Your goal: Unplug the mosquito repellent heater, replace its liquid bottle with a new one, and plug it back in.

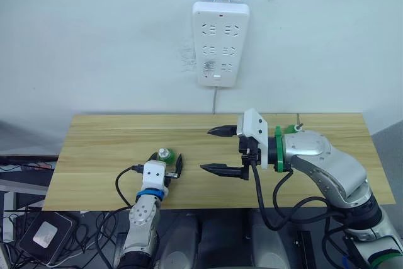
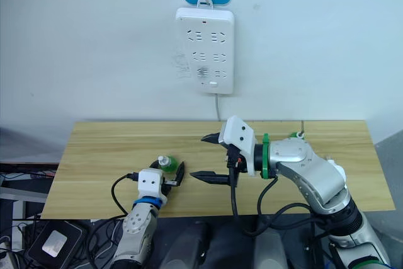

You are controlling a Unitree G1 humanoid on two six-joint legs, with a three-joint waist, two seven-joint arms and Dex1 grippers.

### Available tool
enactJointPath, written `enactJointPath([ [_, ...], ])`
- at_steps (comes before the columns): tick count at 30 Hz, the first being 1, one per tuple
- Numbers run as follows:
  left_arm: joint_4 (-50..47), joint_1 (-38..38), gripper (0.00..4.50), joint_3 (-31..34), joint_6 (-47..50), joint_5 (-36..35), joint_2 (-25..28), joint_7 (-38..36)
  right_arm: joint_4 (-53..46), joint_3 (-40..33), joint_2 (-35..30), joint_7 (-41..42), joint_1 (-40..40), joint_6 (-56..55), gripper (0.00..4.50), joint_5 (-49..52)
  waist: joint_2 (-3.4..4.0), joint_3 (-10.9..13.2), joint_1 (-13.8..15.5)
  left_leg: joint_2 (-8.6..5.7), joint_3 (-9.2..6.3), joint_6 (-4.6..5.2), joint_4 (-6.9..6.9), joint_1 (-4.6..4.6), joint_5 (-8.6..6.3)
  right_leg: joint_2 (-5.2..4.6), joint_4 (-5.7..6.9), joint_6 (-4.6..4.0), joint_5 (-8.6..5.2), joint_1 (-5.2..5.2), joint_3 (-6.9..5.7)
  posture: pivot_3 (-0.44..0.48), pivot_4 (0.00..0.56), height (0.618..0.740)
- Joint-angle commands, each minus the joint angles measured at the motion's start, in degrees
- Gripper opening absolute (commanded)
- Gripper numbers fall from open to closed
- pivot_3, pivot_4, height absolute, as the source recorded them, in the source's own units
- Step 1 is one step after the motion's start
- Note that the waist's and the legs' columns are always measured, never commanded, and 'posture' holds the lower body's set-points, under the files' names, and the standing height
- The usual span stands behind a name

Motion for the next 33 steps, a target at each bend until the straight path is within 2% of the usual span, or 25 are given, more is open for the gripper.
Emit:
enactJointPath([
  [1,2.16,0.38,3.35,0.13,-1.3,0.27,0.08,0.1,0.16,0.06,0.41,-0.05,-0.52,-2.47,4.5,-0.77,0.0,0.0,0.01,-0.01,0.0,0.0,0.0,0.0,0.0,0.0,0.0,0.0,0.0,0.0,0.01,0.099,0.401,0.74],
  [4,2.91,0.07,2.38,0.25,-1.76,0.17,0.34,-0.28,1.4,-0.03,0.42,-0.35,-0.48,-3.76,4.5,-1.94,0.0,0.01,0.0,0.0,-0.01,0.0,-0.02,0.0,0.0,0.0,-0.02,0.0,0.0,-0.01,0.0,0.097,0.397,0.74],
  [5,3.22,-0.02,2.23,0.22,-1.93,0.2,0.46,-0.4,1.74,-0.03,0.44,-0.46,-0.42,-4.2,4.5,-2.28,0.0,0.01,0.0,0.0,-0.02,0.0,-0.02,0.0,0.0,0.0,-0.02,0.0,0.0,0.0,-0.01,0.096,0.394,0.74],
  [9,2.87,-0.13,2.23,-0.58,-1.9,0.83,1.33,-1.32,2.28,-0.22,0.65,-0.72,0.18,-5.61,4.5,-3.28,0.01,0.0,0.0,0.01,-0.01,-0.01,-0.02,0.0,0.0,0.0,-0.02,0.0,0.0,0.0,-0.01,0.092,0.373,0.74],
  [12,0.5,-1.03,2.23,-3.42,-0.68,4.04,3.87,-3.24,2.7,-0.96,0.24,-0.78,0.76,-6.83,4.5,-3.72,0.01,0.0,0.0,0.0,-0.02,-0.01,-0.02,0.0,0.0,0.0,-0.03,0.0,0.0,0.0,-0.02,0.093,0.361,0.74],
  [15,-4.26,-4.05,2.23,-6.81,3.35,2.66,7.05,-11.1,3.57,-2.58,-0.87,-0.31,1.88,-8.34,4.5,-3.71,0.0,-0.01,0.14,-0.01,-0.04,-0.02,-0.01,-0.02,0.0,-0.01,-0.04,0.01,0.0,0.0,-0.03,0.101,0.341,0.74],
  [18,-10.06,-8.16,2.23,-10.77,8.69,-0.77,11.85,-23.51,3.47,-4.41,-3.36,1.28,3.71,-9.95,4.5,-3.33,-0.01,-0.01,0.33,-0.05,-0.15,-0.03,0.02,-0.11,0.01,-0.02,-0.06,0.01,0.0,0.0,-0.1,0.1,0.321,0.74],
  [24,-14.82,-16.93,2.23,-15.15,16.36,-6.76,17.38,-40.87,4.31,-6.39,-4.04,0.78,5.54,-10.26,4.5,-2.83,0.05,-0.13,-0.35,0.01,-0.02,-0.04,-0.03,-0.11,0.01,-0.01,-0.07,0.01,0.01,-0.1,-0.06,0.075,0.279,0.74],
  [30,-17.41,-21.26,2.23,-16.87,22.66,-10.46,18.97,-49.81,3.89,-7.22,-1.69,-2.52,6.29,-8.75,4.5,-2.18,0.04,-0.19,-0.5,0.0,0.0,-0.05,-0.01,-0.13,0.01,-0.01,-0.06,0.01,0.01,-0.12,-0.06,0.036,0.256,0.74],
  [33,-17.25,-22.5,2.23,-17.81,22.48,-10.04,20.11,-53.39,3.33,-7.05,-0.34,-4.12,6.95,-7.89,4.5,-1.97,-0.03,-0.27,-0.71,-0.01,0.0,-0.05,0.01,-0.14,0.01,-0.02,-0.06,0.01,0.01,-0.12,-0.06,0.026,0.246,0.74],
])
